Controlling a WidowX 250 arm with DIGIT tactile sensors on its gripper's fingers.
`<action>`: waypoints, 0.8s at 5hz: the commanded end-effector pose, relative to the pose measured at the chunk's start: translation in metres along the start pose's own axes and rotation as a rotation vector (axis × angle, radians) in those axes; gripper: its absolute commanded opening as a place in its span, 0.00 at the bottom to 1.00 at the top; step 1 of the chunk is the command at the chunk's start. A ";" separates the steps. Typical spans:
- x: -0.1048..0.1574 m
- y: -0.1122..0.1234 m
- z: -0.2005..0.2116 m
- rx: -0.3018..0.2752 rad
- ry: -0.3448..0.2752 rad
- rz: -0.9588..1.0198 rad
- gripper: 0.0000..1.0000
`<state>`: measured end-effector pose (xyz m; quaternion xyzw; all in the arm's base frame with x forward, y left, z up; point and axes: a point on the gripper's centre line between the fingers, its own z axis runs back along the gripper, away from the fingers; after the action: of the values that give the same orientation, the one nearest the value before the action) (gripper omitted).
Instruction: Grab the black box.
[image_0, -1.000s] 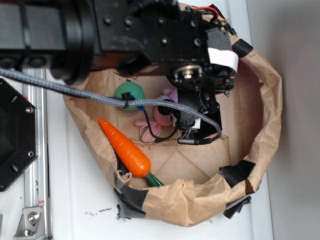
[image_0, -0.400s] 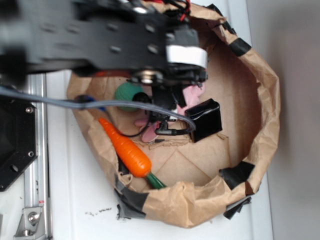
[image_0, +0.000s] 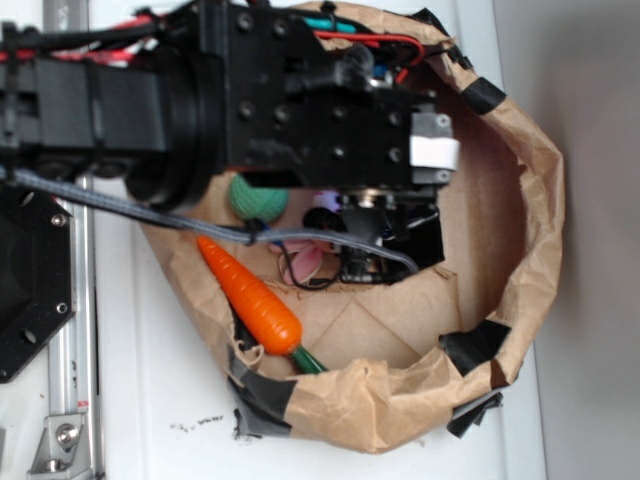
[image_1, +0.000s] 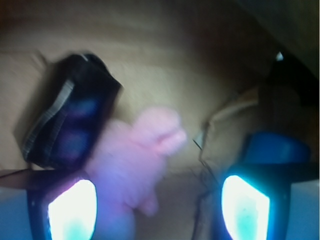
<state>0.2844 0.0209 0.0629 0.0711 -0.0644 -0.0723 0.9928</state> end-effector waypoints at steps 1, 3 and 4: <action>0.036 -0.024 0.021 -0.060 -0.094 -0.015 1.00; 0.043 -0.067 -0.007 -0.161 -0.113 -0.097 1.00; 0.039 -0.077 -0.011 -0.154 -0.140 -0.148 1.00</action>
<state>0.3119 -0.0370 0.0340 0.0005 -0.1049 -0.1217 0.9870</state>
